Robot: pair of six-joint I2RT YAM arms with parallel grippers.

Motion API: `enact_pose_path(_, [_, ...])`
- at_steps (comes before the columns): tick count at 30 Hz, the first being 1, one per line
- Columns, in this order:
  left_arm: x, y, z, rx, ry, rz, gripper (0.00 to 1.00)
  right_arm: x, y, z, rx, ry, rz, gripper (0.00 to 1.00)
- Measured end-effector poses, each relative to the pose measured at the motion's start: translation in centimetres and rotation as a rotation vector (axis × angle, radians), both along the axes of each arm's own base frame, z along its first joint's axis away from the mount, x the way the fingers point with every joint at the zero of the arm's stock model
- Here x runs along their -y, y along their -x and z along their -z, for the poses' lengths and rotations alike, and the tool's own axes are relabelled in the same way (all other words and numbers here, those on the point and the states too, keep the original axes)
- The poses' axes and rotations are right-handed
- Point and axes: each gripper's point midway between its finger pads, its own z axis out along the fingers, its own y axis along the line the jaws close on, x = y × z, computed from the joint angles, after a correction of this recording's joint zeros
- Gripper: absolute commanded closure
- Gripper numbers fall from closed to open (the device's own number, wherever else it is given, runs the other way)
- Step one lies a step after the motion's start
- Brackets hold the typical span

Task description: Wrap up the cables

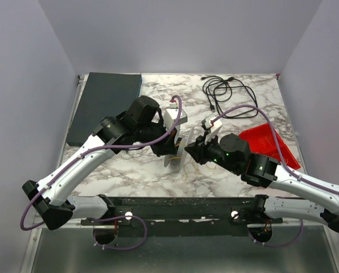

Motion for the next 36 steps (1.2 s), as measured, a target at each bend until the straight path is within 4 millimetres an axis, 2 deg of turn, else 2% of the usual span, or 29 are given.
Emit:
enact_pose_path(8, [0.0, 0.0, 0.0, -0.004, 0.002, -0.003, 1.0, -0.1, -0.5, 0.2, 0.002, 0.017, 0.023, 0.74])
enact_pose_path(17, [0.0, 0.0, 0.2, -0.01, -0.003, -0.004, 1.0, -0.1, -1.1, 0.2, 0.01, 0.023, 0.047, 0.91])
enact_pose_path(25, [0.1, -0.1, 0.4, -0.021, 0.001, -0.022, 1.0, 0.5, -1.0, -1.2, 0.031, -0.013, 0.062, 0.99])
enact_pose_path(27, [0.0, -0.5, 0.4, -0.028, 0.003, -0.044, 1.0, 0.7, -0.9, -1.5, 0.036, -0.024, 0.06, 0.99])
enact_pose_path(32, [0.2, -3.4, 0.8, -0.072, -0.006, -0.172, 1.0, 0.6, 0.0, -2.4, 0.037, -0.058, 0.013, 0.99])
enact_pose_path(33, [0.5, -4.1, 0.8, -0.086, -0.003, -0.192, 0.97, 0.5, 0.2, -2.6, 0.037, -0.065, 0.001, 0.99])
enact_pose_path(34, [0.8, -4.6, 0.7, -0.097, -0.003, -0.206, 0.88, 0.5, 0.3, -2.7, 0.036, -0.069, -0.002, 0.99])
enact_pose_path(35, [1.4, -5.3, 0.7, -0.11, -0.002, -0.221, 0.7, 0.6, 0.4, -2.8, 0.036, -0.074, -0.002, 0.99])
enact_pose_path(36, [1.9, -5.9, 0.5, -0.117, 0.005, -0.229, 0.6, 0.6, 0.4, -2.9, 0.035, -0.077, 0.0, 0.99])
